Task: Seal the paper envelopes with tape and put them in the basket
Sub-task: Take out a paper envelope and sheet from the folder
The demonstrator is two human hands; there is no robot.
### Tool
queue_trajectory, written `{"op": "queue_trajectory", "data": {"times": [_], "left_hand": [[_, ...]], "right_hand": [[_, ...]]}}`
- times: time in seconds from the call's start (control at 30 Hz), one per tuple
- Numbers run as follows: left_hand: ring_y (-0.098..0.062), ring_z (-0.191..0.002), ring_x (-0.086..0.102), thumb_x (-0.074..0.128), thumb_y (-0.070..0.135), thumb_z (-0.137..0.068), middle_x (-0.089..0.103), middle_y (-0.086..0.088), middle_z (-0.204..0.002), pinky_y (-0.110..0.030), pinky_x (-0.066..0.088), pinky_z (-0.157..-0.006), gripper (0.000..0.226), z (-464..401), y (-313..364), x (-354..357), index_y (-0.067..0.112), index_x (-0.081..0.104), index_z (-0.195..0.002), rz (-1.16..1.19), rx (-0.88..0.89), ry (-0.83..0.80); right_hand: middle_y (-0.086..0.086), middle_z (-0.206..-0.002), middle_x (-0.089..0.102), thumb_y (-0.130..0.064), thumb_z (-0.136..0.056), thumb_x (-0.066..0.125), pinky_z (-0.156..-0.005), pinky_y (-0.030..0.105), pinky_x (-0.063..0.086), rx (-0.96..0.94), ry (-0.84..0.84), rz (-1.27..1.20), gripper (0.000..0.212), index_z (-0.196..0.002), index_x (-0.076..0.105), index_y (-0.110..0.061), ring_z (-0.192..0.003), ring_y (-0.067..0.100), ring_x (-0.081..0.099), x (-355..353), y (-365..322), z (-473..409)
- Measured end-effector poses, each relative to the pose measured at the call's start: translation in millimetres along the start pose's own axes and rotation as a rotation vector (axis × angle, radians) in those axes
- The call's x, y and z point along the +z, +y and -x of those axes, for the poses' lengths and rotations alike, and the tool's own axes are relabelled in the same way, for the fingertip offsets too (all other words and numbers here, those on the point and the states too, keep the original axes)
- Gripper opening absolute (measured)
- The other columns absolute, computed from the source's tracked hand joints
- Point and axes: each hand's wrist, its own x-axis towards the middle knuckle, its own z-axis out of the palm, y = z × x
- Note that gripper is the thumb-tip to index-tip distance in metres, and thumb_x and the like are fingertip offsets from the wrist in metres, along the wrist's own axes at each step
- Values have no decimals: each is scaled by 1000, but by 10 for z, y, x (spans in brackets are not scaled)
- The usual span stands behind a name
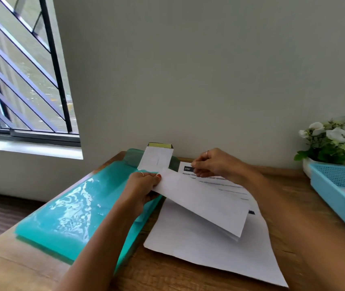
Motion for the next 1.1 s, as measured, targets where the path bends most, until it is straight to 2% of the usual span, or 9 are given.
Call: {"op": "queue_trajectory", "data": {"times": [0.13,0.23,0.3,0.4,0.5,0.6,0.77,0.93,1.1], "left_hand": [[-25,-95,61,57,11,-91,60,-13,-98,-27,55,-71,10,-45,-19,-25,9,61,-82,-4,-6,-5],[-24,-93,61,58,13,-91,61,-12,-96,-26,55,-70,9,-96,-43,-38,9,64,-86,-68,-22,17],[-25,-92,62,59,15,-91,62,-11,-94,-27,54,-72,9,-122,-58,-46,8,65,-93,-107,-40,29],[-22,-88,62,58,15,-91,63,-9,-92,-24,52,-65,11,-137,-73,-46,7,64,-96,-128,-66,24],[-21,-86,63,59,16,-91,63,-9,-92,-27,53,-73,12,-155,-83,-35,6,63,-97,-154,-78,24],[-21,-86,64,60,18,-90,64,-9,-93,-30,54,-83,13,-183,-93,-23,8,64,-97,-177,-92,35],[-20,-85,64,61,18,-90,64,-8,-93,-27,53,-78,10,-195,-100,-16,9,64,-92,-211,-98,38],[-19,-84,64,61,19,-90,63,-7,-93,-25,52,-77,11,-202,-104,-10,9,63,-93,-232,-100,41],[-18,-79,63,60,19,-90,63,-7,-87,-25,52,-77,12,-221,-107,12,11,61,-82,-265,-89,45]], "right_hand": [[12,-84,66,-6,-86,65,-89,37,55,5,69,-114,3,-87,63,-3,-75,18,64,338,-26,-436],[15,-92,68,-6,-83,68,-91,44,53,66,109,-136,6,-82,62,-8,-86,25,67,516,-2,-725],[19,-100,69,-7,-80,70,-90,47,53,107,135,-144,13,-90,64,-1,-93,30,67,598,21,-875],[17,-105,67,-6,-83,68,-87,42,55,146,177,-177,24,-104,62,2,-94,27,66,685,23,-994],[15,-108,67,-4,-87,64,-80,33,57,135,203,-184,20,-107,63,-4,-93,24,66,719,3,-997],[15,-108,67,-4,-88,62,-77,32,58,83,218,-159,21,-108,64,-7,-94,24,66,708,26,-963],[13,-110,67,-4,-90,59,-71,28,58,-15,265,-49,28,-118,62,-8,-79,18,66,695,41,-863],[13,-118,66,-6,-91,58,-65,18,53,-185,315,121,31,-122,61,-6,-88,20,68,744,83,-806],[11,-125,62,-13,-92,58,-86,28,52,-307,372,290,32,-124,60,-5,-110,29,62,828,72,-786]]}}
